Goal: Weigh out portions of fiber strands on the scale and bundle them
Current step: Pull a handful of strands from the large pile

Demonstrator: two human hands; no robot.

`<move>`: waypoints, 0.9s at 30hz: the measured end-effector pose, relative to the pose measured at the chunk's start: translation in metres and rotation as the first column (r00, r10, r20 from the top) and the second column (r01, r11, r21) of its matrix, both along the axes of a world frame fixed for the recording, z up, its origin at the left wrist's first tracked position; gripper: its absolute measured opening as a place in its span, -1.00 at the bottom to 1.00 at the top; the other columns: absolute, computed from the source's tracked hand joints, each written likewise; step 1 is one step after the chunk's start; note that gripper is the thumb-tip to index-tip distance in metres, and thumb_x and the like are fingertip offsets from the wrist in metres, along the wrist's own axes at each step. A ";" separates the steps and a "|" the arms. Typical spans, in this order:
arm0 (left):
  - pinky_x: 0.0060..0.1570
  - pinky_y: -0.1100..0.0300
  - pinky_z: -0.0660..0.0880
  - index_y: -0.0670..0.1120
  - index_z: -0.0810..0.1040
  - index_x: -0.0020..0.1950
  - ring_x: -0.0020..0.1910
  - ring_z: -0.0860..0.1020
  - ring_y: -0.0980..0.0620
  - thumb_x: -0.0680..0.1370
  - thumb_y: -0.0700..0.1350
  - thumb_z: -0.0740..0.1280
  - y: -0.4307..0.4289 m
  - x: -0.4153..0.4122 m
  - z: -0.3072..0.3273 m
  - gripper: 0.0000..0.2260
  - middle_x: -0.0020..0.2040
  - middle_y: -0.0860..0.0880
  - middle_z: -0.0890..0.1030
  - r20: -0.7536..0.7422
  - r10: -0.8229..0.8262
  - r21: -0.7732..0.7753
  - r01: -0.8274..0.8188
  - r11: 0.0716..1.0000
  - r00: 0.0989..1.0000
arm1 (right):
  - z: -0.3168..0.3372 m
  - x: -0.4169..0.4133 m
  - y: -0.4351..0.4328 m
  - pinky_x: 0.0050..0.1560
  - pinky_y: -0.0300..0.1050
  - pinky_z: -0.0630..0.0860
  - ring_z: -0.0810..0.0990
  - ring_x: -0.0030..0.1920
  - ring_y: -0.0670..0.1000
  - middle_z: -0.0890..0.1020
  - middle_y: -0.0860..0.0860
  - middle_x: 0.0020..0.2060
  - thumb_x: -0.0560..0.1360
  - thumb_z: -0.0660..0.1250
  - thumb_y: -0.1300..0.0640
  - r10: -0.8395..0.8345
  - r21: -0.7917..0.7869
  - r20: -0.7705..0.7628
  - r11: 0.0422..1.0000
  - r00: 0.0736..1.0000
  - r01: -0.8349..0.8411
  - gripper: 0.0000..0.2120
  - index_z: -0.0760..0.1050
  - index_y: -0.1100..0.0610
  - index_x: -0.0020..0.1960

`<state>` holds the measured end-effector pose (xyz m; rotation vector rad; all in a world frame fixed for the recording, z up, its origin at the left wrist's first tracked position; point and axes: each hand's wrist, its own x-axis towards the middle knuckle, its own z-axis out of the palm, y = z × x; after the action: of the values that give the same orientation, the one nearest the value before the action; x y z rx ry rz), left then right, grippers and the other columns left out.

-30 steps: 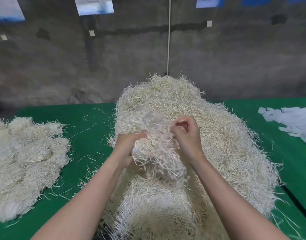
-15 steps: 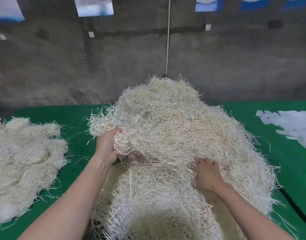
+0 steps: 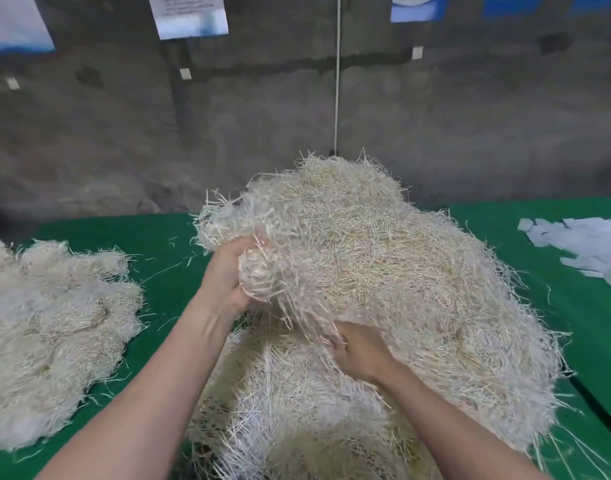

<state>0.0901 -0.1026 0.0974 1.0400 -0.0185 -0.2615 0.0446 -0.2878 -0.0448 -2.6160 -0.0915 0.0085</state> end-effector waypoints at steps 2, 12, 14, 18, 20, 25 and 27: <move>-0.47 0.09 0.56 -0.24 0.45 -0.01 -0.54 0.53 0.03 0.51 -0.34 0.20 0.002 -0.002 -0.009 -0.91 -0.49 -0.05 0.57 -0.028 0.013 0.019 -0.013 1.000 1.000 | -0.018 -0.007 -0.017 0.41 0.04 0.26 0.38 0.33 -0.01 0.32 -0.06 0.41 0.50 0.26 0.11 -0.005 -0.007 -0.087 1.000 0.996 0.005 -0.40 0.14 -0.06 0.48; -0.40 0.01 0.58 -0.23 0.44 -0.06 -0.51 0.56 -0.05 0.50 -0.34 0.22 0.020 0.005 -0.021 -0.94 -0.49 -0.06 0.56 -0.037 0.107 0.062 -0.104 0.993 0.994 | -0.039 -0.027 -0.047 0.30 -0.04 0.38 0.47 0.22 -0.12 -0.19 -0.28 0.46 0.39 0.27 0.22 0.037 -0.089 -0.051 0.995 0.998 -0.042 -0.10 -0.20 -0.43 0.38; -0.35 -0.07 0.59 -0.21 0.44 -0.04 -0.47 0.59 -0.07 0.51 -0.32 0.22 0.025 0.004 -0.021 -0.93 -0.44 -0.10 0.60 -0.048 0.144 0.052 -0.141 0.989 0.988 | -0.035 -0.026 -0.056 0.34 -0.04 0.34 0.40 0.30 -0.10 -0.20 -0.20 0.50 0.41 0.27 0.22 -0.027 -0.153 -0.075 0.988 0.997 0.016 -0.18 -0.06 -0.16 0.52; -0.30 -0.02 0.56 -0.17 0.43 -0.09 -0.51 0.57 0.01 0.51 -0.30 0.20 0.042 0.013 -0.010 -0.94 -0.44 -0.07 0.56 -0.025 0.235 0.001 -0.235 0.972 0.972 | -0.030 -0.032 -0.073 0.38 -0.03 0.29 0.40 0.34 -0.04 -0.07 -0.04 0.54 0.42 0.25 0.20 -0.152 -0.222 -0.149 0.968 0.977 0.117 -0.25 0.03 -0.06 0.52; -0.36 0.03 0.57 -0.21 0.45 0.05 -0.38 0.63 -0.02 0.50 -0.30 0.23 0.045 0.013 -0.008 -0.85 -0.27 -0.14 0.60 0.001 0.245 0.070 -0.244 0.967 0.970 | -0.020 -0.032 -0.066 0.43 0.00 0.21 0.32 0.40 0.03 -0.02 0.00 0.53 0.41 0.29 0.16 -0.147 -0.232 -0.129 0.966 0.981 0.114 -0.28 0.10 -0.11 0.50; -0.31 -0.04 0.58 -0.22 0.40 0.18 -0.33 0.63 -0.10 0.51 -0.30 0.26 0.025 -0.001 -0.011 -0.75 0.10 -0.26 0.54 -0.044 0.156 0.166 -0.147 0.975 0.987 | 0.052 -0.023 -0.034 0.27 -0.10 0.39 0.40 0.27 -0.08 0.33 -0.16 0.38 0.38 0.42 0.05 0.064 -0.113 -0.078 0.991 0.995 -0.073 -0.42 0.29 -0.23 0.31; -0.46 0.05 0.56 -0.20 0.44 -0.04 -0.53 0.56 -0.02 0.53 -0.32 0.22 0.022 -0.001 -0.008 -0.94 -0.30 -0.15 0.59 -0.024 0.129 0.146 -0.124 0.981 0.991 | 0.084 -0.024 -0.032 0.06 -0.25 0.46 0.50 0.01 -0.21 0.49 -0.20 0.19 0.37 0.45 -0.03 0.055 -0.056 -0.047 0.997 0.997 -0.058 -0.59 0.36 -0.28 0.12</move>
<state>0.0896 -0.0802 0.0891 1.1761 0.0975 -0.1664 0.0201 -0.3198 0.0397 -2.6679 -0.1510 0.0912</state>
